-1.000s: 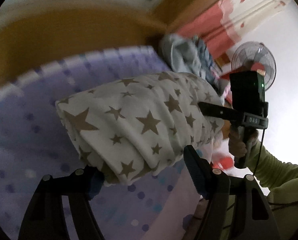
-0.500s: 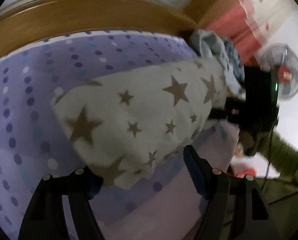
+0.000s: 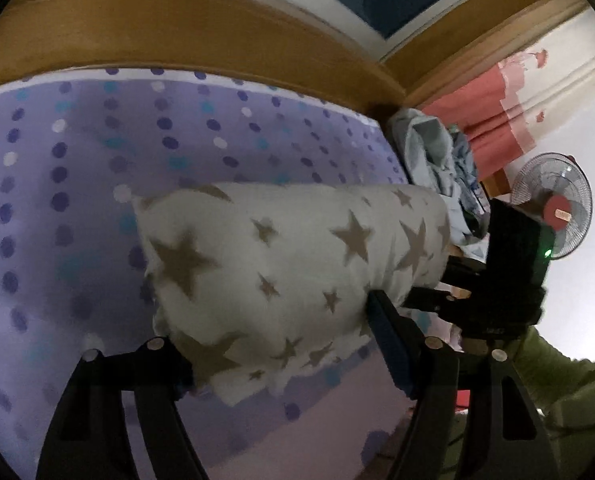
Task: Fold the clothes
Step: 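Smooth the rolled strip sides with both grippers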
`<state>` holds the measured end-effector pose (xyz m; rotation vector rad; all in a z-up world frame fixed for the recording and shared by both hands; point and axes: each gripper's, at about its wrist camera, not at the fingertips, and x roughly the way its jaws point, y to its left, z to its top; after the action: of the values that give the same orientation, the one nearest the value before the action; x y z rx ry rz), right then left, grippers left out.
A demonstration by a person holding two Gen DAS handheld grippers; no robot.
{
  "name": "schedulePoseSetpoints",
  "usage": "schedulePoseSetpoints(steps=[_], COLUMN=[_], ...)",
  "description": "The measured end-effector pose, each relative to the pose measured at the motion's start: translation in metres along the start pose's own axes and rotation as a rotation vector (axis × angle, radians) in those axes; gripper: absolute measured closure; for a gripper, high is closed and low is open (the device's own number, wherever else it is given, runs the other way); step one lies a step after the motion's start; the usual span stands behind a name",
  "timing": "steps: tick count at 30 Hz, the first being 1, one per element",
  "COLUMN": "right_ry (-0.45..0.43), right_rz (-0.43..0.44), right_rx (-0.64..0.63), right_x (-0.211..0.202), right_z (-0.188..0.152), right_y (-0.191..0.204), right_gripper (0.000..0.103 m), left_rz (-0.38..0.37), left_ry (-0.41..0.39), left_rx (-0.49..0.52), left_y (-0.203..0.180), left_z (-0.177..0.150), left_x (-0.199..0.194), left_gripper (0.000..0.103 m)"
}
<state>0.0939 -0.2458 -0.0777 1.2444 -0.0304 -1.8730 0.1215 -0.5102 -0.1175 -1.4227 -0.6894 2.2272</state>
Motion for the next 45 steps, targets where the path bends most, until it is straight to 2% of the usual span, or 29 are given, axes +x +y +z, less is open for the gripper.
schedulePoseSetpoints(steps=[2, 6, 8, 11, 13, 15, 18, 20, 22, 24, 28, 32, 36, 39, 41, 43, 45], right_ry=[0.037, 0.116, 0.157, 0.206, 0.219, 0.230, 0.250, 0.283, 0.319, 0.350, 0.399, 0.409, 0.425, 0.494, 0.555, 0.601, 0.630], right_rz=[0.048, 0.157, 0.195, 0.257, 0.264, 0.280, 0.275, 0.235, 0.179, 0.146, 0.169, 0.208, 0.253, 0.327, 0.408, 0.485, 0.523], right_rx=[0.048, 0.108, 0.096, 0.064, 0.011, -0.002, -0.001, -0.072, -0.150, -0.217, -0.382, -0.511, -0.619, -0.556, -0.513, -0.482, -0.470], right_x=[0.001, 0.003, 0.015, 0.043, 0.055, 0.062, 0.061, 0.053, 0.043, 0.030, 0.004, 0.009, 0.018, 0.057, 0.077, 0.088, 0.094], right_z=[0.002, -0.004, -0.016, -0.025, -0.023, -0.021, -0.024, -0.027, -0.029, -0.029, -0.014, 0.016, 0.046, 0.063, 0.068, 0.069, 0.068], right_y=[0.003, 0.022, 0.050, 0.082, 0.096, 0.100, 0.098, 0.101, 0.103, 0.102, 0.094, 0.080, 0.066, 0.057, 0.056, 0.057, 0.056], right_gripper=[0.067, 0.072, 0.072, 0.072, 0.072, 0.071, 0.068, 0.063, 0.050, 0.045, 0.044, 0.042, 0.042, 0.042, 0.042, 0.040, 0.036], left_rz=[-0.003, 0.013, 0.018, 0.064, 0.088, 0.079, 0.028, 0.019, 0.026, 0.045, 0.087, 0.143, 0.186, 0.234, 0.273, 0.291, 0.322], left_ry=[0.009, 0.045, 0.083, 0.140, 0.164, 0.158, 0.082, 0.021, -0.028, -0.085, -0.206, -0.309, -0.373, -0.414, -0.453, -0.477, -0.491], left_rx=[0.008, 0.114, 0.182, 0.234, 0.237, 0.209, 0.155, 0.128, 0.090, 0.027, -0.115, -0.250, -0.338, -0.398, -0.429, -0.444, -0.463], left_y=[0.001, -0.013, -0.025, -0.028, -0.021, -0.010, 0.000, 0.004, 0.008, 0.011, 0.017, 0.020, 0.025, 0.024, 0.014, -0.002, -0.021], left_z=[0.013, 0.046, 0.061, 0.069, 0.069, 0.067, 0.057, 0.043, 0.030, 0.015, -0.009, -0.023, -0.016, -0.006, -0.009, -0.025, -0.046], left_x=[0.001, 0.000, 0.009, 0.027, 0.034, 0.032, 0.008, -0.009, -0.022, -0.035, -0.058, -0.066, -0.069, -0.078, -0.090, -0.097, -0.100], left_gripper=[0.029, 0.029, 0.029, 0.029, 0.029, 0.029, 0.029, 0.029, 0.029, 0.029, 0.029, 0.029, 0.029, 0.029, 0.029, 0.029, 0.029])
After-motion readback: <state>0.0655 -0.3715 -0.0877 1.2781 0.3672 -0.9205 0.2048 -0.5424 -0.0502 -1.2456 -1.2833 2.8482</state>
